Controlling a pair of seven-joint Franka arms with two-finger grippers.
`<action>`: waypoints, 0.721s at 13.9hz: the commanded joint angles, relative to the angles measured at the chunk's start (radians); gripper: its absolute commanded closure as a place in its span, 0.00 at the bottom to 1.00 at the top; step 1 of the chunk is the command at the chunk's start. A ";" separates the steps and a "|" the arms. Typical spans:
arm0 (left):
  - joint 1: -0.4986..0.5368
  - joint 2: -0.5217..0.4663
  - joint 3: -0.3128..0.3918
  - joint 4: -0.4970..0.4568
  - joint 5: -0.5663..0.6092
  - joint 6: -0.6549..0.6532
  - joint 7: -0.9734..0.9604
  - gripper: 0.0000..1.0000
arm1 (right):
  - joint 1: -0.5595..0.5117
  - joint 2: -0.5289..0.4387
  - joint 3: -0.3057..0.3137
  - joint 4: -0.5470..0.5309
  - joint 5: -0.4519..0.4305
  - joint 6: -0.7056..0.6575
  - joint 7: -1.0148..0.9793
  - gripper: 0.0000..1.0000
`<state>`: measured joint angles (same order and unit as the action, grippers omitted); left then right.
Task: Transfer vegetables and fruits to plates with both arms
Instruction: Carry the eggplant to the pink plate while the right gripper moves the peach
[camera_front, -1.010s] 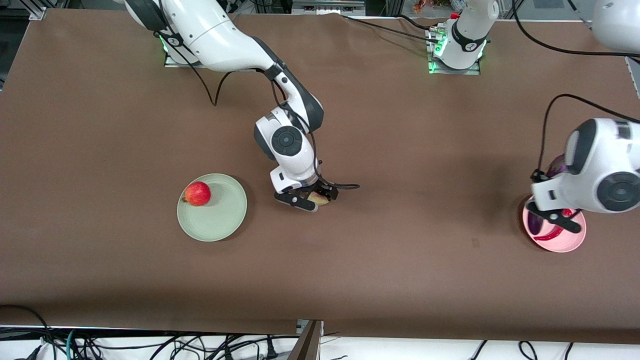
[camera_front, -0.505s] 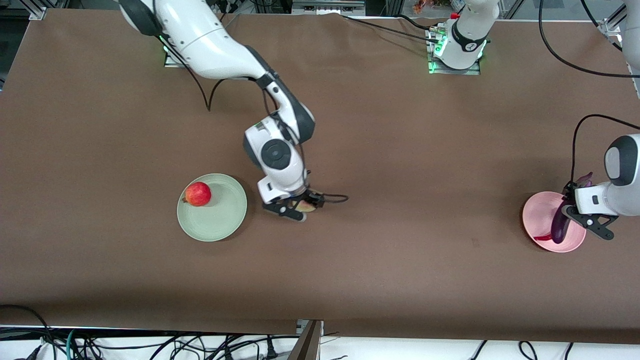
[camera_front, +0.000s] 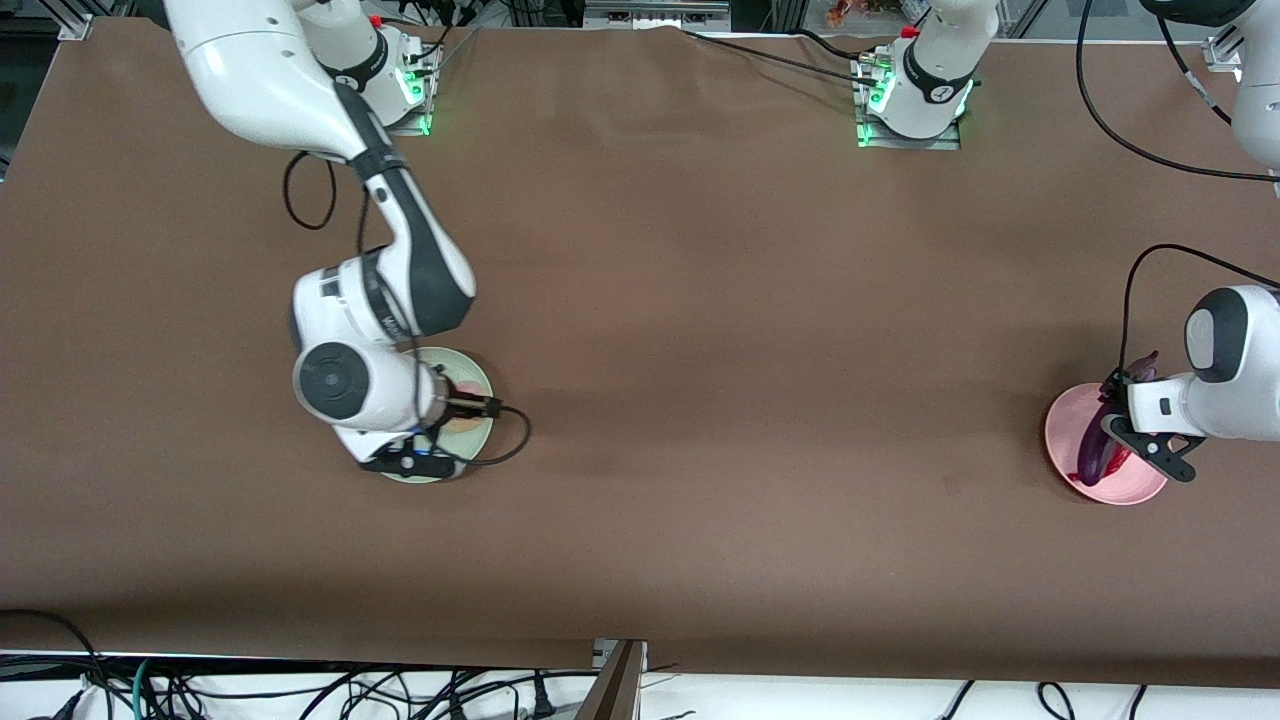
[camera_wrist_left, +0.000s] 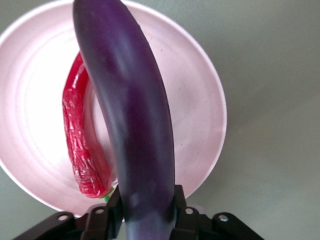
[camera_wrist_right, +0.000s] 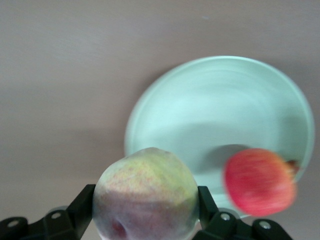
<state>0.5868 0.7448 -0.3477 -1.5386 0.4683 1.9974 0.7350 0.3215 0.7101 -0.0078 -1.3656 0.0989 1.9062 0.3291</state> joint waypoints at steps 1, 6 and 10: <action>0.005 -0.010 -0.014 0.008 0.013 -0.006 0.020 0.00 | -0.012 -0.089 0.006 -0.232 0.015 0.150 -0.047 0.40; -0.012 -0.165 -0.152 0.043 0.000 -0.227 -0.011 0.00 | -0.021 -0.141 -0.006 -0.192 0.016 0.136 -0.050 0.01; -0.012 -0.298 -0.302 0.063 -0.045 -0.471 -0.268 0.00 | -0.021 -0.234 -0.009 -0.070 0.012 -0.010 0.043 0.00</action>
<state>0.5733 0.5212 -0.6049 -1.4716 0.4574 1.6085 0.5652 0.3027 0.5463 -0.0152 -1.4563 0.1004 1.9577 0.3287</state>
